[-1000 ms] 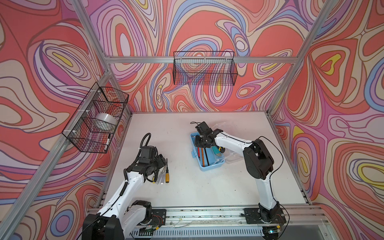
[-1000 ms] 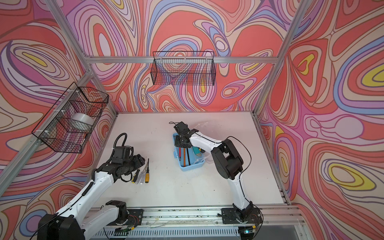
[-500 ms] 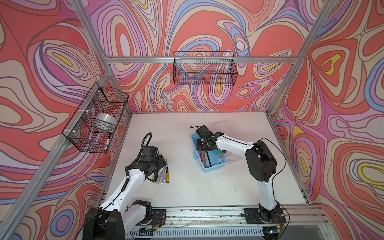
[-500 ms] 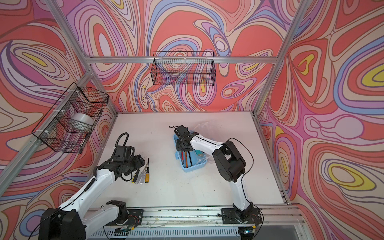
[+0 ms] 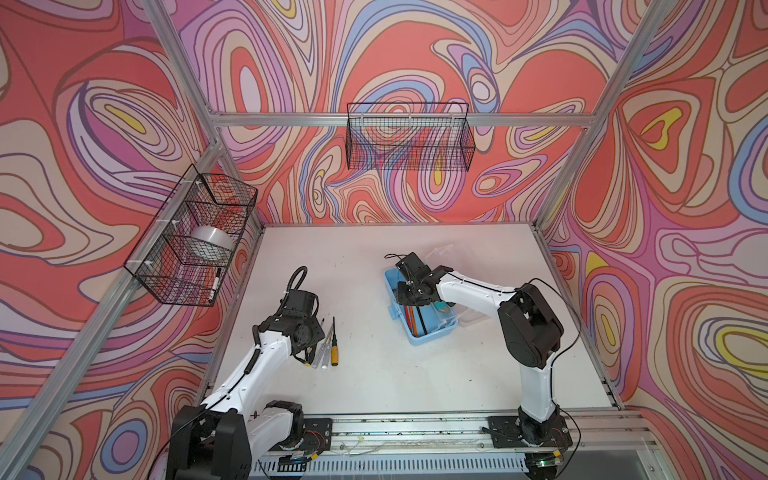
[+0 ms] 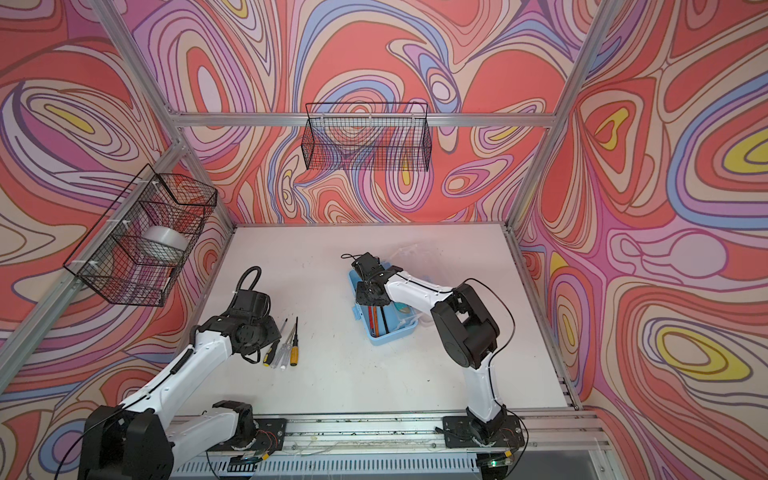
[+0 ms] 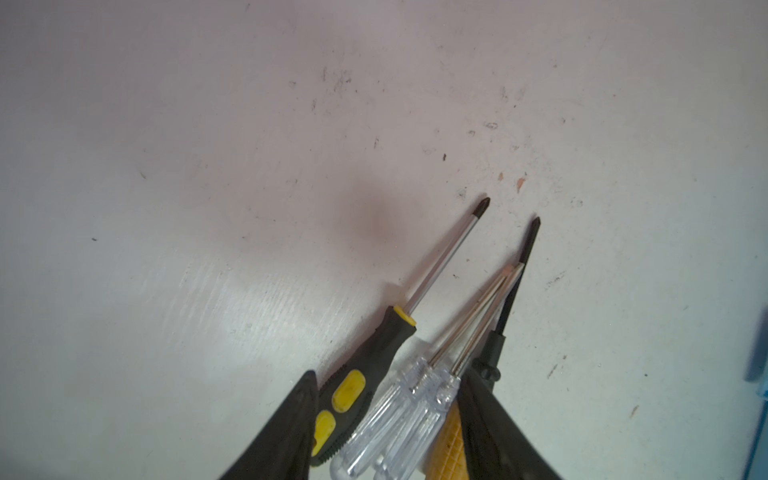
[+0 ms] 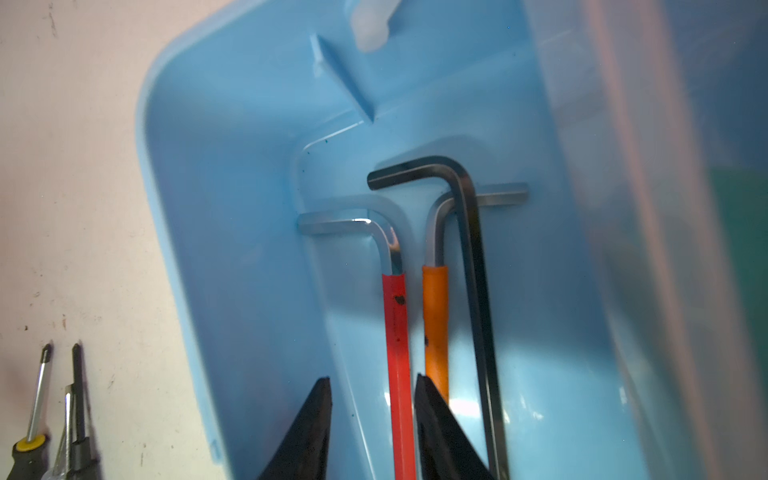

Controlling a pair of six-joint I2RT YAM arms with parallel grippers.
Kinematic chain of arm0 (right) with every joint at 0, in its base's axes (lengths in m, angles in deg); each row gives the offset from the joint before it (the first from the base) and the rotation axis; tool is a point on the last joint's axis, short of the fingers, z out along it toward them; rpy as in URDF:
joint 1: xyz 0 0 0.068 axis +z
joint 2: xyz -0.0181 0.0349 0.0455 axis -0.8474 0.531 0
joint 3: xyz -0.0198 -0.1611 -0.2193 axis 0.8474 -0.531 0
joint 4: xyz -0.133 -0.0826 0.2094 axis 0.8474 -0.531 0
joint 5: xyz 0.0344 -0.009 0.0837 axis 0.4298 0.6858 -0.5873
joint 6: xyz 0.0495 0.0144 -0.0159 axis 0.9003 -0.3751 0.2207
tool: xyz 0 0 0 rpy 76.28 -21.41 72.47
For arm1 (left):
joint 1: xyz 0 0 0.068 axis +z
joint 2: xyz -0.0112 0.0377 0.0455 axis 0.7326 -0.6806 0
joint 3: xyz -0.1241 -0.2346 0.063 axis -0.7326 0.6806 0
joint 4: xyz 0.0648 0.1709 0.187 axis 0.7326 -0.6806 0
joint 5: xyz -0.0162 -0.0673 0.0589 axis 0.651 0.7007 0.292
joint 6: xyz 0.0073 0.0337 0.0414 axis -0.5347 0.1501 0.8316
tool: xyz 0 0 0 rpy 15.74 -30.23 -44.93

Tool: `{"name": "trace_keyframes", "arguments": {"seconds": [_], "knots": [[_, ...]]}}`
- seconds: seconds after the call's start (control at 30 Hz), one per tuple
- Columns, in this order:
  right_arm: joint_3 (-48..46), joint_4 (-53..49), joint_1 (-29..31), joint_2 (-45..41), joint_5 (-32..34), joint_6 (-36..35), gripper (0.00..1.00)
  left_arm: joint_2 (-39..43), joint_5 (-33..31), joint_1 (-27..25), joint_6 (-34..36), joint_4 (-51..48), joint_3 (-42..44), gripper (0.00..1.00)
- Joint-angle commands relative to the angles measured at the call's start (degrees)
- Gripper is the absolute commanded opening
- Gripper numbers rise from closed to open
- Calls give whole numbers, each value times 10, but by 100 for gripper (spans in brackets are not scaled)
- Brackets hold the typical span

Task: Pack the tool kit
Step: 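Open the right gripper on the hex key while the left descends to a screwdriver, then close the left gripper on the black-and-yellow screwdriver handle and lift it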

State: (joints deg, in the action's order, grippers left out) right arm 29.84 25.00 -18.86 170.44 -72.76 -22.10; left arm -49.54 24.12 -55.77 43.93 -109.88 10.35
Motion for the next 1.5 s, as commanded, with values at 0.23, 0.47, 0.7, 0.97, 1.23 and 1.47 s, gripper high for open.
{"name": "trace_keyframes", "arguments": {"seconds": [0.23, 0.47, 0.7, 0.97, 1.23, 1.47], "knots": [[-13, 13, -1, -67, 2, -12, 33, -17, -24, -14, -13, -7, 29, 48], [-15, 18, -2, -70, 5, -14, 32, -38, -24, -16, -10, -4, 23, 45], [-18, 30, -2, -74, 3, -21, 31, -73, -32, -26, -11, -9, 6, 42], [-21, 36, -3, -71, -2, -34, 31, -107, -42, -39, -13, -18, -10, 43], [-35, 51, -7, -71, -9, -36, 31, -146, -58, -43, -22, -30, -32, 40], [-41, 57, -10, -71, -13, -42, 30, -169, -60, -44, -24, -35, -44, 37]]}}
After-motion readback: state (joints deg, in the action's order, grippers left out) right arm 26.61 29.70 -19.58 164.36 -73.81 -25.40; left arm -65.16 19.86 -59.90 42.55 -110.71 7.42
